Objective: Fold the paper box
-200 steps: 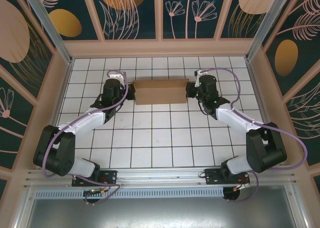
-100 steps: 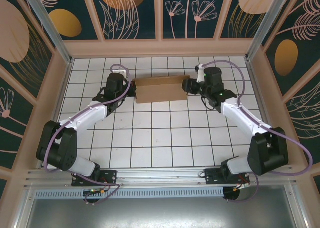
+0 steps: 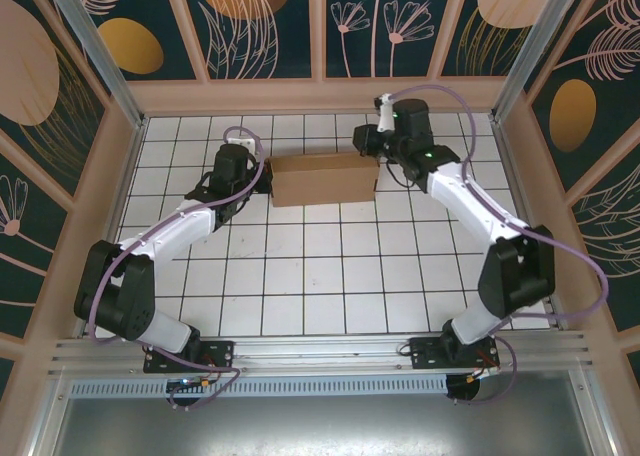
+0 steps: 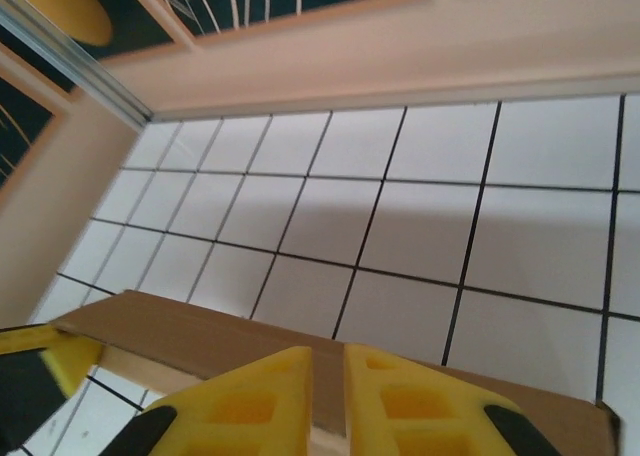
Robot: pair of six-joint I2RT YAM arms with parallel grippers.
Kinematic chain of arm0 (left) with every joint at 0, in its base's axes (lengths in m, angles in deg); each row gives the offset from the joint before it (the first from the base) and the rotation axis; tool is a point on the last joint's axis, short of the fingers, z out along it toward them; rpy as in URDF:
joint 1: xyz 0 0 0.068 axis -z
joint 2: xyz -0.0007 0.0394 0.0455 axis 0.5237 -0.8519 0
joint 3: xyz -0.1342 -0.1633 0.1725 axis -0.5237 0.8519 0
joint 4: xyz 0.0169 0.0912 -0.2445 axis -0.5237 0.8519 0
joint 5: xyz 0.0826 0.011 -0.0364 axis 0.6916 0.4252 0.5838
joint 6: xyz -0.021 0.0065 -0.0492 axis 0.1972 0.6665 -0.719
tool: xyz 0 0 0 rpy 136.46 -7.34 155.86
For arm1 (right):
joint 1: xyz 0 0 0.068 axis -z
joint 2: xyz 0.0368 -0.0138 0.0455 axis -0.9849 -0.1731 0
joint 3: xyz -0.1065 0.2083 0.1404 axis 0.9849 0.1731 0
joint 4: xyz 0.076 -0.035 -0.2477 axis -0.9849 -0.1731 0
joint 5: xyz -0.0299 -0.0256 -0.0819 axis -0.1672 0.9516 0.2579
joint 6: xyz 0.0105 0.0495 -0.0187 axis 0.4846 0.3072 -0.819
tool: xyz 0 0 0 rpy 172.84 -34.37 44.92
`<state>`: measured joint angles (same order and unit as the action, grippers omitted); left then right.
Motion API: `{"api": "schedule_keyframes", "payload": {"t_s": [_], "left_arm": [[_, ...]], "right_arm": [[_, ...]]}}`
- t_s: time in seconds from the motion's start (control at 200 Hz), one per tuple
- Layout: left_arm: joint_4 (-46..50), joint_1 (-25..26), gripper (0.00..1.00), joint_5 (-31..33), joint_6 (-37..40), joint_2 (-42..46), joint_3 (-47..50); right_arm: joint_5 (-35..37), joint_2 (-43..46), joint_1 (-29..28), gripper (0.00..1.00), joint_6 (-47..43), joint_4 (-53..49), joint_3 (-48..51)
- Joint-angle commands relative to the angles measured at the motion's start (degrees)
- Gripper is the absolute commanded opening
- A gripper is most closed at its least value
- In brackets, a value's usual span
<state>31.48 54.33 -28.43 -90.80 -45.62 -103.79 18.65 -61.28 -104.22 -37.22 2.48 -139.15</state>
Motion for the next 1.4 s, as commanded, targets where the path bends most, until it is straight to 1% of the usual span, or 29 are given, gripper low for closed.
{"api": "schedule_keyframes", "payload": {"t_s": [0.0,0.15,0.26,0.475,0.576,0.696,0.796,0.941,1.046,1.096,1.151,1.251,1.316,1.381,1.391], "left_arm": [[14.7,0.2,0.00,0.8,1.4,-3.6,3.1],[13.9,0.2,0.00,0.4,1.5,-2.3,3.5],[12.6,0.2,0.10,0.3,0.8,-0.2,4.0],[12.5,0.2,0.32,-3.3,0.4,3.9,2.7],[13.0,0.2,0.37,-3.2,-0.4,5.6,1.9],[13.7,0.2,0.38,-2.5,-0.4,5.3,1.5],[12.7,0.2,0.37,-3.3,-1.0,3.4,1.9],[13.5,0.2,0.29,-3.1,-2.0,-2.0,-0.3],[14.5,0.2,0.22,-3.2,-2.0,-5.4,-4.1],[15.3,0.3,0.19,-3.0,-1.3,-6.8,-5.7],[16.3,0.2,0.17,-2.6,-0.7,-8.1,-7.2],[17.0,0.2,0.15,-2.5,0.2,-8.9,-8.3],[16.9,0.2,0.14,-2.6,0.5,-8.9,-8.2],[17.0,0.2,0.14,-2.4,0.6,-8.9,-8.1],[17.0,0.2,0.14,-2.5,0.6,-8.9,-8.2]], "right_arm": [[3.7,-3.5,-2.0,0.16,-0.1,-4.4,-2.8],[5.5,-4.7,-3.4,0.14,-0.7,-3.6,0.2],[5.8,-4.5,-3.7,0.14,-0.4,-2.7,2.8],[7.5,-4.6,-4.0,0.15,-0.4,-2.4,4.1],[8.5,-4.6,-4.2,0.16,0.1,-2.0,4.1],[10.0,-5.1,-4.6,0.18,0.9,-1.1,3.7],[11.4,-5.5,-5.1,0.19,1.6,0.3,4.0],[11.8,-5.1,-5.5,0.22,1.5,0.7,2.2],[11.9,-3.9,-5.5,0.29,0.1,1.2,0.3],[12.7,-3.5,-5.5,0.34,-2.0,1.1,-0.4],[14.0,-3.0,-5.5,0.38,-4.9,0.8,-0.8],[13.7,-1.7,-5.5,0.37,-9.7,2.5,1.7],[13.3,-1.6,-5.5,0.37,-10.6,3.4,3.4],[14.0,-2.2,-5.8,0.34,-10.9,3.0,4.4],[14.9,-2.3,-5.9,0.34,-10.9,2.9,4.6]]}}
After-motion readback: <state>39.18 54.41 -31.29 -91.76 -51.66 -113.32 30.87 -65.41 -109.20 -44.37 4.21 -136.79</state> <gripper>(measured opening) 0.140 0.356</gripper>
